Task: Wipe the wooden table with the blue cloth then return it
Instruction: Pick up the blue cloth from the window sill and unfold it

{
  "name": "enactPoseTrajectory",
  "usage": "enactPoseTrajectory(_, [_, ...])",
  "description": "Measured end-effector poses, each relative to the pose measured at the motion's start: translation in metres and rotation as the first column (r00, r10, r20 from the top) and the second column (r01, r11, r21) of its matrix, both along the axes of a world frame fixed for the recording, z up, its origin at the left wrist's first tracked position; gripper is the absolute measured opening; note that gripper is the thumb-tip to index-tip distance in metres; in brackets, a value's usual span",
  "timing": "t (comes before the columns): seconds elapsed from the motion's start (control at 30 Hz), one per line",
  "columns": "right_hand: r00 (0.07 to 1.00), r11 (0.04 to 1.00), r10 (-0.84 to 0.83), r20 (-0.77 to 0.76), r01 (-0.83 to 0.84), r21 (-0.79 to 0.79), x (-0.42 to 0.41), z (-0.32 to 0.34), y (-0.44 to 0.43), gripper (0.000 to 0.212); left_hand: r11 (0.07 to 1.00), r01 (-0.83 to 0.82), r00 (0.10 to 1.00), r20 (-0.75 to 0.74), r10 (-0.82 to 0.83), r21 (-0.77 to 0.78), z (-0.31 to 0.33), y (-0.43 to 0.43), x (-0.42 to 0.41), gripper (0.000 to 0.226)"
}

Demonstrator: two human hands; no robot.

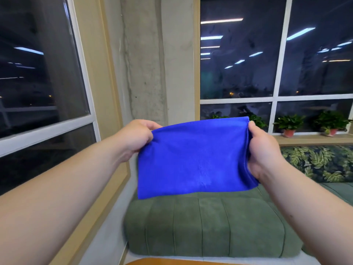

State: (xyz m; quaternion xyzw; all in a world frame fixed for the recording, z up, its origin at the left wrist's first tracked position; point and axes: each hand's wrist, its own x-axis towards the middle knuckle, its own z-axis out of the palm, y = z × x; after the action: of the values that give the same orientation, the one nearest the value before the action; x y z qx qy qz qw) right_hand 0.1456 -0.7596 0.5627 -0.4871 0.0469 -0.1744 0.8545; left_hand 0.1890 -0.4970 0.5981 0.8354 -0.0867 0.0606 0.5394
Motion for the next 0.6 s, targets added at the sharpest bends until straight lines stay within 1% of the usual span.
enactPoseTrajectory(0.17, [0.999, 0.98, 0.028, -0.037, -0.035, -0.197, 0.007, 0.001, -0.004, 0.04, 0.976, -0.08, 0.992, 0.116, 0.057, 0.201, 0.009, 0.012, 0.004, 0.047])
enactPoseTrajectory(0.3, [0.999, 0.975, 0.024, -0.049, -0.034, -0.219, 0.008, 0.003, 0.004, 0.039, 0.946, -0.134, 0.979, 0.185, 0.081, 0.296, 0.001, 0.011, 0.008, 0.035])
enactPoseTrajectory(0.37, [0.998, 0.968, 0.026, -0.055, -0.039, -0.248, 0.009, 0.004, 0.005, 0.04, 0.933, -0.129, 0.982, 0.175, 0.073, 0.335, -0.005, 0.014, 0.009, 0.033])
enactPoseTrajectory(0.4, [0.998, 0.965, 0.024, -0.05, -0.036, -0.261, 0.01, 0.004, 0.005, 0.04, 0.936, -0.117, 0.985, 0.163, 0.065, 0.332, -0.008, 0.014, 0.01, 0.032])
enactPoseTrajectory(0.47, [0.999, 0.961, 0.009, -0.038, -0.019, -0.277, 0.012, 0.005, 0.008, 0.036, 0.965, -0.07, 0.991, 0.126, 0.039, 0.251, -0.011, 0.015, 0.008, 0.025])
enactPoseTrajectory(0.53, [0.999, 0.961, -0.016, -0.043, 0.004, -0.275, 0.014, 0.007, 0.008, 0.034, 0.99, -0.004, 0.996, 0.093, -0.009, 0.143, -0.013, 0.013, 0.005, 0.005])
enactPoseTrajectory(0.57, [0.998, 0.961, -0.027, -0.05, 0.012, -0.277, 0.015, 0.007, 0.008, 0.035, 0.993, 0.033, 0.996, 0.084, -0.042, 0.115, -0.014, 0.015, 0.005, 0.014])
enactPoseTrajectory(0.6, [0.998, 0.96, -0.035, -0.059, 0.017, -0.281, 0.015, 0.007, 0.008, 0.035, 0.989, 0.067, 0.994, 0.073, -0.077, 0.128, -0.016, 0.018, 0.005, 0.023])
